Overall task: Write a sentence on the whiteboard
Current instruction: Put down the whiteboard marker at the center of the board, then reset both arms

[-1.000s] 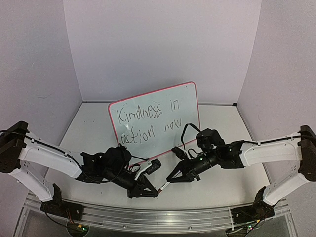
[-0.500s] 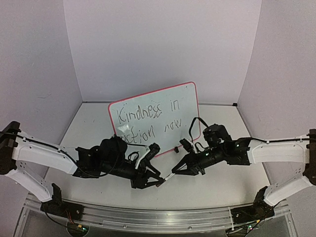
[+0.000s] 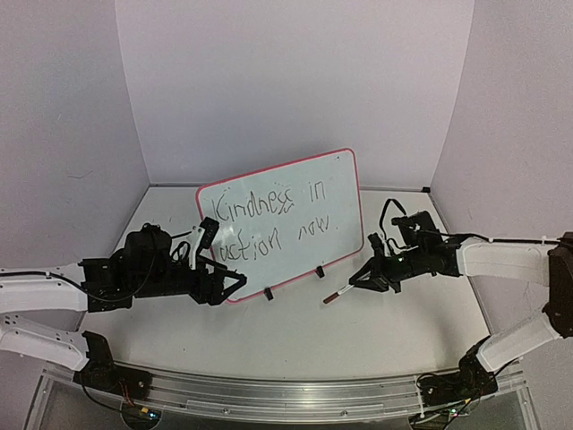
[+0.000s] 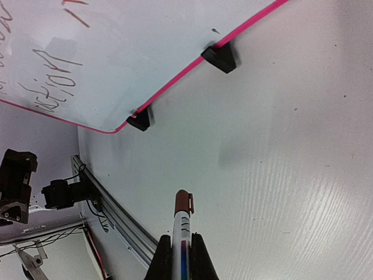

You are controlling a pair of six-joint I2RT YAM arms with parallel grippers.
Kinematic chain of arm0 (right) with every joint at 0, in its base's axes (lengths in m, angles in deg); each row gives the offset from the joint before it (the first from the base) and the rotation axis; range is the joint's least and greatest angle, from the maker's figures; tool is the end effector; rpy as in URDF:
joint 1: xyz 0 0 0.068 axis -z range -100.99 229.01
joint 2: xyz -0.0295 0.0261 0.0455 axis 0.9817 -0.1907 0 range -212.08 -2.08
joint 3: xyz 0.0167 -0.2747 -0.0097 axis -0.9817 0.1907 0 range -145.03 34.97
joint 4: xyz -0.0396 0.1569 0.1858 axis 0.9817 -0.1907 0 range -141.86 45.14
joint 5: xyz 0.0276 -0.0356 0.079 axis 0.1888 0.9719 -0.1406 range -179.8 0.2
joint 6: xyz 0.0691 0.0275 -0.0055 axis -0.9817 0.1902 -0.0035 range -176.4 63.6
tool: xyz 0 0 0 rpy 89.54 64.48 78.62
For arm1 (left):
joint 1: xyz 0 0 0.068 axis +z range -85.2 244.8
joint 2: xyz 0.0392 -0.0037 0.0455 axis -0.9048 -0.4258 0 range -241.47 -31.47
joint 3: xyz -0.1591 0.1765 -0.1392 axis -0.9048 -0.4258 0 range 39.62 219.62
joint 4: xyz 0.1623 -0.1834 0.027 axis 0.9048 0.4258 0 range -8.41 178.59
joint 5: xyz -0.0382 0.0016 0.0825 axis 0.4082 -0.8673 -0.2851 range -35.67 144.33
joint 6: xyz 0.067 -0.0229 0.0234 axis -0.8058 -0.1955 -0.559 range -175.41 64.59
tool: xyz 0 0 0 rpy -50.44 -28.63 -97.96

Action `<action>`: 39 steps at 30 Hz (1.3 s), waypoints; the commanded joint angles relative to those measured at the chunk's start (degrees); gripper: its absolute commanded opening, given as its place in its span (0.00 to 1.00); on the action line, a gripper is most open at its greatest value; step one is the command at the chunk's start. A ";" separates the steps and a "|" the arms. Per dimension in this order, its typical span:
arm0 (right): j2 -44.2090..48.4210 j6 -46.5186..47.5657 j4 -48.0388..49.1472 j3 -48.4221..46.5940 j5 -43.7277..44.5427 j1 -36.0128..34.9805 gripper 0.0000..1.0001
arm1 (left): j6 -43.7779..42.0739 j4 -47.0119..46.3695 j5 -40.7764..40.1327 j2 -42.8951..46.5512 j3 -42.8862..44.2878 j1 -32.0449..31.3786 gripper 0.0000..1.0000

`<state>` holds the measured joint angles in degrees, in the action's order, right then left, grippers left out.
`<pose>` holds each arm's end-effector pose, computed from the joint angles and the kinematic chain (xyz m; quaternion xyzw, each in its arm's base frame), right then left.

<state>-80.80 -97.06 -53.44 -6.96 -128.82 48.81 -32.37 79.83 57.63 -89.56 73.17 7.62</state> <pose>0.2163 0.1715 0.1987 -0.0468 0.8799 0.4593 0.1125 0.1260 -0.2020 0.2465 0.2596 0.7912 -0.3748 0.4077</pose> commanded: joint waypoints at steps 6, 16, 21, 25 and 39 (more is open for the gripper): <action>-6.98 8.01 -1.99 -1.13 1.05 3.47 0.18 | 6.97 10.46 -8.76 4.86 -2.18 5.46 0.82; -8.28 13.52 -7.74 -0.86 8.46 10.89 0.69 | 12.26 19.90 -14.77 11.29 -3.15 9.73 0.85; -6.14 18.16 -13.15 -2.88 14.52 14.42 0.84 | 13.14 25.22 -15.05 13.94 -3.35 15.83 0.89; -4.29 21.49 -16.20 -4.70 18.28 18.17 0.89 | 12.32 26.66 -11.26 13.25 -2.87 24.97 0.91; 17.72 23.45 -2.51 0.93 40.68 27.71 0.89 | 3.25 7.84 -12.61 1.87 1.58 52.66 0.99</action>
<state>-71.58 -74.15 -66.78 -10.12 -100.46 76.61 -24.84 98.94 50.04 -85.86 70.04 58.01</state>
